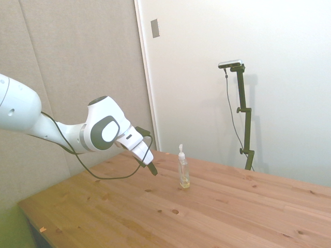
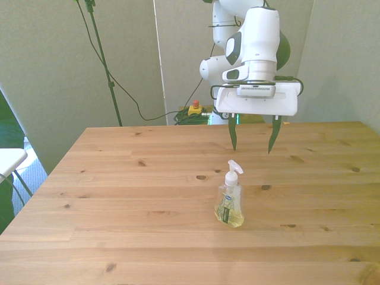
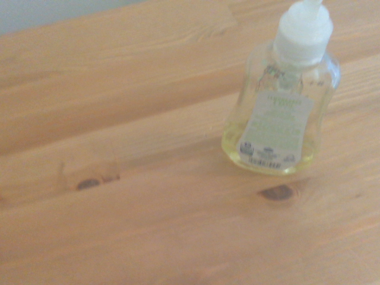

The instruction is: Stand the sanitizer

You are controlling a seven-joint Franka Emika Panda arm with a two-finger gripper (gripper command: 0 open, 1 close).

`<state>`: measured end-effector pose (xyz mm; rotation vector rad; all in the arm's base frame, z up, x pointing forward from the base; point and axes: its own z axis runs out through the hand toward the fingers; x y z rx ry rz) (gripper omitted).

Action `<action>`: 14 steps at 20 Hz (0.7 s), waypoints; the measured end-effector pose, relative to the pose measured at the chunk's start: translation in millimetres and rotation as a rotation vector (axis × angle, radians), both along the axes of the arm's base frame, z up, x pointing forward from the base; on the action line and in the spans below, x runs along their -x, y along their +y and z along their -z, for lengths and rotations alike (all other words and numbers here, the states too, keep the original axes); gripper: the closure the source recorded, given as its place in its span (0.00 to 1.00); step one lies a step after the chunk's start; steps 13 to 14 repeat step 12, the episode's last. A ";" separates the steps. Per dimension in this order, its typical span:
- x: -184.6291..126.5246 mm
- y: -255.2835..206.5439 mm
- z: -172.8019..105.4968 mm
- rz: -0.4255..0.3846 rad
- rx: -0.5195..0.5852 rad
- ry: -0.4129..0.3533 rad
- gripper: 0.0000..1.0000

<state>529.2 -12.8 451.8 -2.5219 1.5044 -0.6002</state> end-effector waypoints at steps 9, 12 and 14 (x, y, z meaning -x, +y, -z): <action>54.9 -37.9 2.8 -0.218 -0.020 0.227 0.00; 71.6 -37.2 10.1 -0.259 -0.014 0.270 0.00; 71.6 -37.2 10.1 -0.259 -0.014 0.270 0.00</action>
